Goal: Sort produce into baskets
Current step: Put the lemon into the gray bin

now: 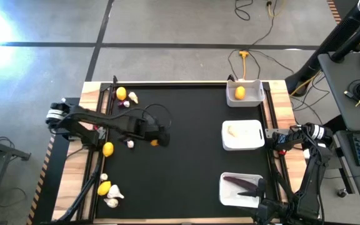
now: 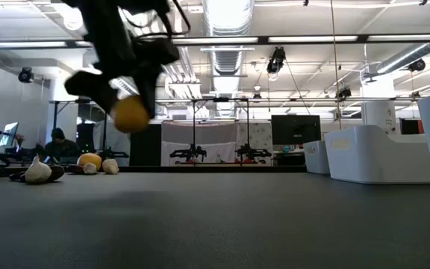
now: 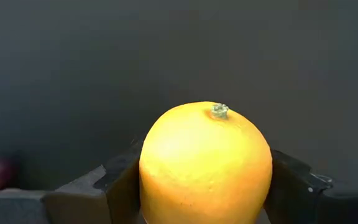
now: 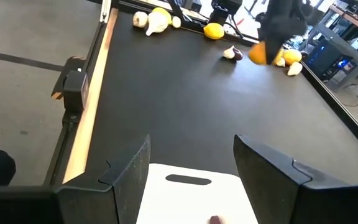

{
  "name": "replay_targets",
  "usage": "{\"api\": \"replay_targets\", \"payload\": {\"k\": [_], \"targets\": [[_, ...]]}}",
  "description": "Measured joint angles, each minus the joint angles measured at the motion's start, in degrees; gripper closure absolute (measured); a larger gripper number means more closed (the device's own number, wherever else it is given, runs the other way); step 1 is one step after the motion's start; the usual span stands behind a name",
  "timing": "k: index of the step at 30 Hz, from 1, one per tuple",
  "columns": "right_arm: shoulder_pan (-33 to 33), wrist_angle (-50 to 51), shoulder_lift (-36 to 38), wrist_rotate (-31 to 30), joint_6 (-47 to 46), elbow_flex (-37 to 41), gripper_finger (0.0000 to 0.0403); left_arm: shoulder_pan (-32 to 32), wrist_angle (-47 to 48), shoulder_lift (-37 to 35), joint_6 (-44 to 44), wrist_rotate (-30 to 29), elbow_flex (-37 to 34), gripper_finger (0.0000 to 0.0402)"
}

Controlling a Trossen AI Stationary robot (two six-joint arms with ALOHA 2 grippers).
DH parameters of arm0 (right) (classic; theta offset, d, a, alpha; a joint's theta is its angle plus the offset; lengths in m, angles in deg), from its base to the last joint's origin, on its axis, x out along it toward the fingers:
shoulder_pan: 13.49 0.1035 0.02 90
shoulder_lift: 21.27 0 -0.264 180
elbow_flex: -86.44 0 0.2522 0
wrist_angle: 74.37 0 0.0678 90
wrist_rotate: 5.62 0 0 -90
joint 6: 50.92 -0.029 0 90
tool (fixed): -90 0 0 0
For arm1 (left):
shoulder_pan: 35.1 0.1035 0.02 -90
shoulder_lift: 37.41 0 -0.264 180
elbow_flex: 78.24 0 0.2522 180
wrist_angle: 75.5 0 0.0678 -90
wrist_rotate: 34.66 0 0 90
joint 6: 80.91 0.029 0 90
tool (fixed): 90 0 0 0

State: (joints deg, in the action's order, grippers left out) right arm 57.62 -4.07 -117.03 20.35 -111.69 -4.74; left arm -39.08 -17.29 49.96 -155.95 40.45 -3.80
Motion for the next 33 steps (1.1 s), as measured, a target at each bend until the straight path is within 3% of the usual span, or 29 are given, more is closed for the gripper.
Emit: {"api": "replay_targets", "payload": {"k": [8,14,24,28,33], "targets": [[0.0,0.09,0.0,-0.02,0.02,1.16,0.0179,4.52,-4.68,15.83,6.96,5.97,2.19,0.0166],[-0.01,0.17,0.0,-0.02,0.57,1.72,0.0179,4.45,-1.37,21.59,12.79,7.14,9.95,0.0145],[-0.07,0.17,-0.02,-0.02,-1.16,1.78,0.0179,2.89,8.91,27.19,22.05,4.54,25.42,0.0122],[-0.07,0.15,0.0,-0.02,-1.11,1.8,0.0179,2.68,12.32,30.14,29.86,3.48,30.22,0.0122],[-0.07,0.15,-0.02,-0.02,-1.16,1.85,0.0179,1.48,17.23,30.93,28.5,-3.67,34.95,0.0122]]}}
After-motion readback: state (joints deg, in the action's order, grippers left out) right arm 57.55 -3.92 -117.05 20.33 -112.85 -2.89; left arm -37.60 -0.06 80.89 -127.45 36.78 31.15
